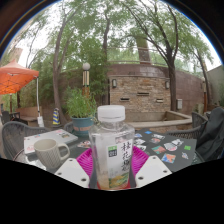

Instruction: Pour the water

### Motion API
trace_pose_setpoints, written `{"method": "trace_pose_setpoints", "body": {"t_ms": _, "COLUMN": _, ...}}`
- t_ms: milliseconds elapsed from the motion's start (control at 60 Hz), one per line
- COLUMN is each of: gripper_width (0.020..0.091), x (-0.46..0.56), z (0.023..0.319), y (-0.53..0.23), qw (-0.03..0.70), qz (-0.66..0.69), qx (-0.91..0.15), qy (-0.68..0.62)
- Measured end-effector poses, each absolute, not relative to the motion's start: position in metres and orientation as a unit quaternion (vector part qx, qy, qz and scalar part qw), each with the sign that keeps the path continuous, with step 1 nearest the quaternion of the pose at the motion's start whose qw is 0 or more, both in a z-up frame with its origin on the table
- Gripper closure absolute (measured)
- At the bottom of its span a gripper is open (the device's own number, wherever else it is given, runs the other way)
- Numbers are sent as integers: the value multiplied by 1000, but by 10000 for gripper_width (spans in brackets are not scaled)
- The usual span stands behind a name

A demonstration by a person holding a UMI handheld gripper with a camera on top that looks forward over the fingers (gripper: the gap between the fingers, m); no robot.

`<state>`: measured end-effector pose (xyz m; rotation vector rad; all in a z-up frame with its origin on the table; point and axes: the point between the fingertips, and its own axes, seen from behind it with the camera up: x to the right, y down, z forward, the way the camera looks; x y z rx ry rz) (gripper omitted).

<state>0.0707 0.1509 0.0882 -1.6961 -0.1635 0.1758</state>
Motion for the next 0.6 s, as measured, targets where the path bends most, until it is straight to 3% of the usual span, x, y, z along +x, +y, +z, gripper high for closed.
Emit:
{"method": "trace_pose_setpoints", "body": {"t_ms": 100, "gripper_width": 617, "x": 69, "z": 89, "y": 152, "qw": 659, "qz": 90, "qx": -743, "qy": -73}}
{"method": "trace_pose_setpoints", "body": {"t_ms": 200, "gripper_width": 473, "x": 68, "z": 86, "y": 153, "qw": 646, "qz": 87, "qx": -755, "qy": -79}}
{"method": "trace_pose_setpoints", "body": {"t_ms": 333, "gripper_width": 259, "x": 64, "z": 57, "y": 135, "qw": 578, "qz": 85, "qx": -806, "qy": -97}}
{"method": "trace_pose_setpoints", "body": {"t_ms": 500, "gripper_width": 265, "x": 78, "z": 70, "y": 89, "qw": 550, "qz": 66, "qx": -829, "qy": -74}}
{"method": "trace_pose_setpoints", "body": {"t_ms": 600, "gripper_width": 266, "x": 86, "z": 95, "y": 51, "qw": 549, "qz": 24, "qx": -832, "qy": -72}}
